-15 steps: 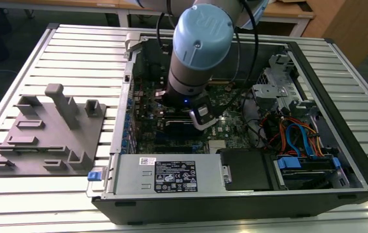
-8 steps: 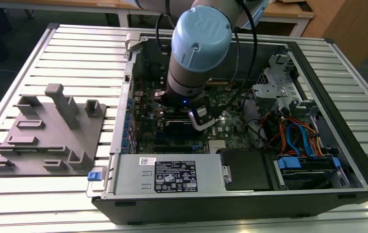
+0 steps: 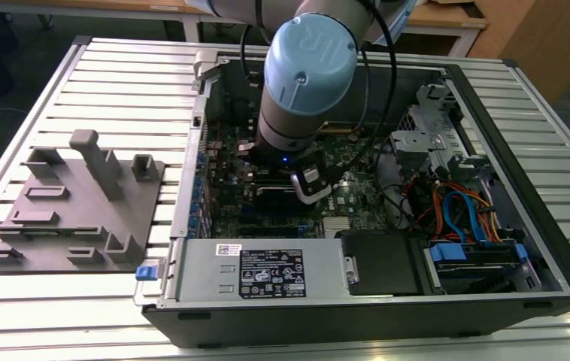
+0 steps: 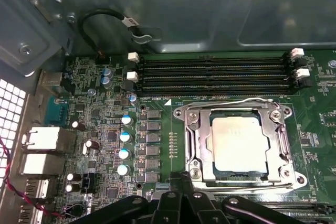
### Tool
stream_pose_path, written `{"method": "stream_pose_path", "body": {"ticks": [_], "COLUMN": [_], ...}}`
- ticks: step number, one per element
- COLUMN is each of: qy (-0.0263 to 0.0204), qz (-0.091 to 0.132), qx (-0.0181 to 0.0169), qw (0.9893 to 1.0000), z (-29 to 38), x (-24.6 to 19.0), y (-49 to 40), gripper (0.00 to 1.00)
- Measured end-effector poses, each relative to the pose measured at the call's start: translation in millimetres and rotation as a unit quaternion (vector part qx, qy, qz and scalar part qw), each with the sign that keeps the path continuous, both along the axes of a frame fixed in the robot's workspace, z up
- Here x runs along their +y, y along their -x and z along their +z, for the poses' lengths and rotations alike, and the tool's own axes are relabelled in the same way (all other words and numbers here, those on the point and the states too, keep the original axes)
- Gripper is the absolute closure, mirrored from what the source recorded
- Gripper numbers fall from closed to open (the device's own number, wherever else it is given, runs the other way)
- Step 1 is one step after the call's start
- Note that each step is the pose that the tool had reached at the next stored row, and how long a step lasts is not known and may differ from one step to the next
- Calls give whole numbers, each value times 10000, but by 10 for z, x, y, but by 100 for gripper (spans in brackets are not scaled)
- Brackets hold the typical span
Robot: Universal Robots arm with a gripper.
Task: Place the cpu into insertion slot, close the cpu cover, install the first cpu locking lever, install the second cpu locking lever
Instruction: 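Install the second cpu locking lever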
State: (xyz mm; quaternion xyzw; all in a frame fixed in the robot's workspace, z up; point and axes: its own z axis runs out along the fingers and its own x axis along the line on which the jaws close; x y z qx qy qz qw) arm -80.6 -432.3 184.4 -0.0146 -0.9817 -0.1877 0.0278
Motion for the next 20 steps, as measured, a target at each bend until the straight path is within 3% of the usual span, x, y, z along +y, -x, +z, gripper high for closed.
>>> {"method": "stream_pose_path", "body": {"ticks": [7, 20], "qy": [-5, -2], "qz": [0, 0], "qx": [-2, 0], "qw": [10000, 10000], "z": [29, 217], "x": [2, 0], "y": [2, 3], "gripper": [89, 89]}}
